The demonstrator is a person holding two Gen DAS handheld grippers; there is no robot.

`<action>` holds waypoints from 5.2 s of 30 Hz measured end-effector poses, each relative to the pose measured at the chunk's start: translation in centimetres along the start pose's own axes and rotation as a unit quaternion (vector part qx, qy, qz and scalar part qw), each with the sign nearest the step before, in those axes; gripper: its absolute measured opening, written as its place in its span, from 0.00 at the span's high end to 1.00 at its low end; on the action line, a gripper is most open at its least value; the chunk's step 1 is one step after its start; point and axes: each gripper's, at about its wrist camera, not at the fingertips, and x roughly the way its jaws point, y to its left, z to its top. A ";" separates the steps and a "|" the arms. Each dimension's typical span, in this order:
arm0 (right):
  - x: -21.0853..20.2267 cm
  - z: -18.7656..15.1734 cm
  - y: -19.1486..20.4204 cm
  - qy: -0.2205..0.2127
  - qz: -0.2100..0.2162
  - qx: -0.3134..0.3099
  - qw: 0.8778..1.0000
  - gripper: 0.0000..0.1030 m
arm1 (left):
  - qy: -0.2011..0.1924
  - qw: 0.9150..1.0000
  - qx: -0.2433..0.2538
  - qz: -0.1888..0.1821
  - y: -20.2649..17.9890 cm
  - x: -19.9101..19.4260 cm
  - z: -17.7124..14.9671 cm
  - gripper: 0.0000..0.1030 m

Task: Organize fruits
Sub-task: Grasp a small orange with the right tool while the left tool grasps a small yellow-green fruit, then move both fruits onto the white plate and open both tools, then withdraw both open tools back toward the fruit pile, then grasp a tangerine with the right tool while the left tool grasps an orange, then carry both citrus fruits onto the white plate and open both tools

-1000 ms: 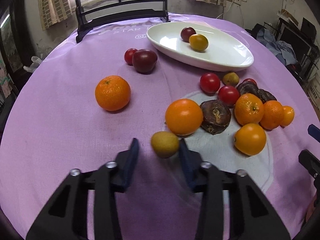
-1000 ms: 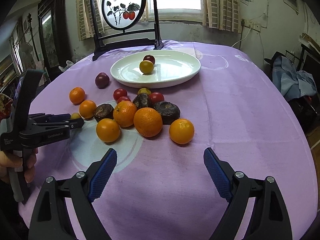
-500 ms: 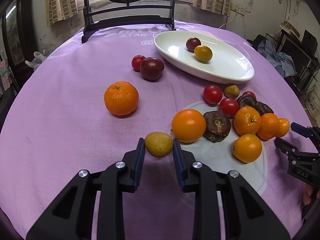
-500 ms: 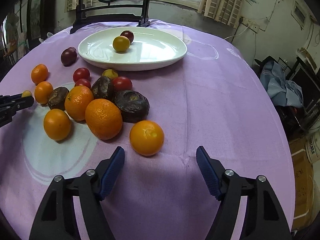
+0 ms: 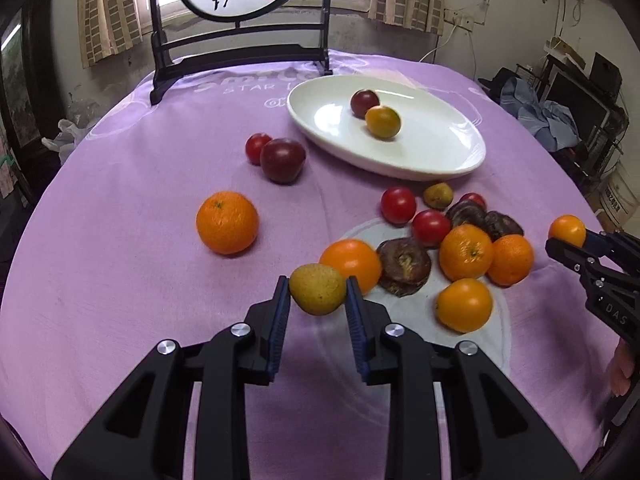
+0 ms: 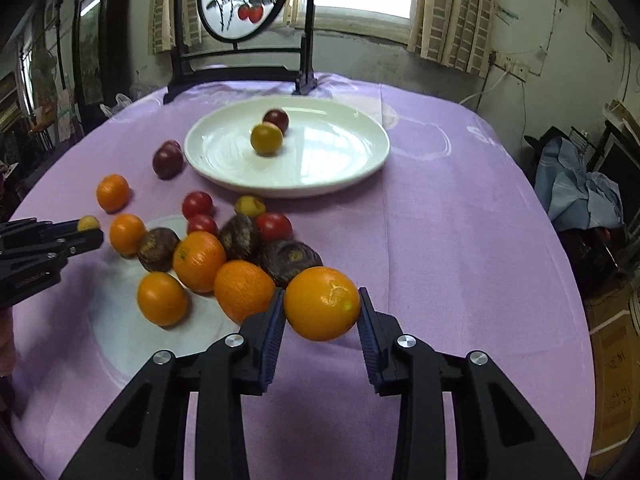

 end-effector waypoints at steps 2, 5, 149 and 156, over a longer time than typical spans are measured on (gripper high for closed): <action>-1.3 1.4 0.5 -0.029 0.011 -0.005 1.000 0.65 | -0.005 1.000 0.006 -0.013 -0.6 -0.4 1.7 0.74; -2.0 3.8 1.3 -0.066 0.020 -0.015 0.997 0.65 | -0.021 1.000 0.016 -0.015 -1.7 -0.4 4.8 0.74; 8.4 8.0 1.1 -0.001 0.041 0.033 0.999 0.50 | -0.002 1.000 -0.021 -0.010 -1.2 9.2 12.6 0.22; 5.6 7.0 2.1 -0.022 0.049 0.020 0.998 0.47 | -0.023 0.999 -0.032 -0.014 0.8 5.0 8.9 0.18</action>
